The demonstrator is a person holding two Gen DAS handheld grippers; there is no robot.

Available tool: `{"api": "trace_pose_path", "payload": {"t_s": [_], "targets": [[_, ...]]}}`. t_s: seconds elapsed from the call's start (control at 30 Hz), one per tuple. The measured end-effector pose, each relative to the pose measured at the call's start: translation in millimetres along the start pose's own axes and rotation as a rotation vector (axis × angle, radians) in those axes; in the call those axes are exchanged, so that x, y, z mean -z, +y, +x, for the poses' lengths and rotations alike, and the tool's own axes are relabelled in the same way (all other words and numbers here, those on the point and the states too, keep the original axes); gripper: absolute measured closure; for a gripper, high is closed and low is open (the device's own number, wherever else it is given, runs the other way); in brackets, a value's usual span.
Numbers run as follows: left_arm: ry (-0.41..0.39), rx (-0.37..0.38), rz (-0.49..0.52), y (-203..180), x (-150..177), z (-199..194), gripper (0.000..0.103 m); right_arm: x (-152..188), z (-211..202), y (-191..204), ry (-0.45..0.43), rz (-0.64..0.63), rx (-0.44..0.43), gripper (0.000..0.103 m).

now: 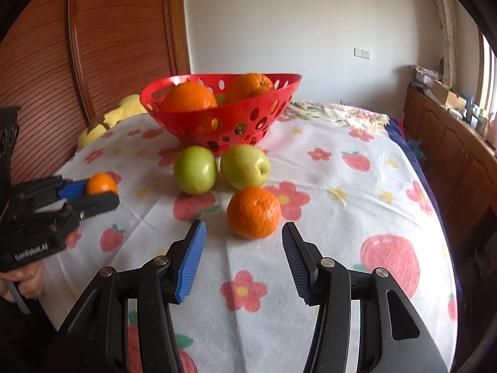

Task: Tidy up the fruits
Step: 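Close the right tool on the tangerine while the left tool holds its orange, then carry both held fruits over the red basket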

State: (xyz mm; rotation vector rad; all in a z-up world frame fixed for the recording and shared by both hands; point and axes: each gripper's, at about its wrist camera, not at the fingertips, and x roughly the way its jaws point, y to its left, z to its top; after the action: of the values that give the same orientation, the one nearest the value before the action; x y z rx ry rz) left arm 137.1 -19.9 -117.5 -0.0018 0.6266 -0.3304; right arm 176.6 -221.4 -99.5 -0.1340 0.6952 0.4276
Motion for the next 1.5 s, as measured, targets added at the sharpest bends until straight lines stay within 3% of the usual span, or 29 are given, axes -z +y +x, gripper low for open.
{"api": "trace_pose_path", "payload": {"t_s": [0.23, 0.97, 1.3, 1.5], "targets": [[-0.007, 0.007, -0.01, 1.3, 1.0, -1.9, 0.073, -14.0, 21.1, -12.6, 0.062, 0.023, -0.034, 0.052], [-0.003, 0.008, -0.025, 1.5, 1.0, -1.5, 0.073, -14.5, 36.5, -2.9, 0.123, -0.045, 0.001, 0.058], [0.019, -0.004, 0.014, -3.2, -7.4, 1.6, 0.073, -31.7, 9.2, -1.6, 0.044, -0.044, -0.044, 0.058], [0.0, 0.011, -0.008, 5.5, -30.0, -4.2, 0.073, -57.9, -2.2, -3.7, -0.012, -0.06, -0.064, 0.058]]}}
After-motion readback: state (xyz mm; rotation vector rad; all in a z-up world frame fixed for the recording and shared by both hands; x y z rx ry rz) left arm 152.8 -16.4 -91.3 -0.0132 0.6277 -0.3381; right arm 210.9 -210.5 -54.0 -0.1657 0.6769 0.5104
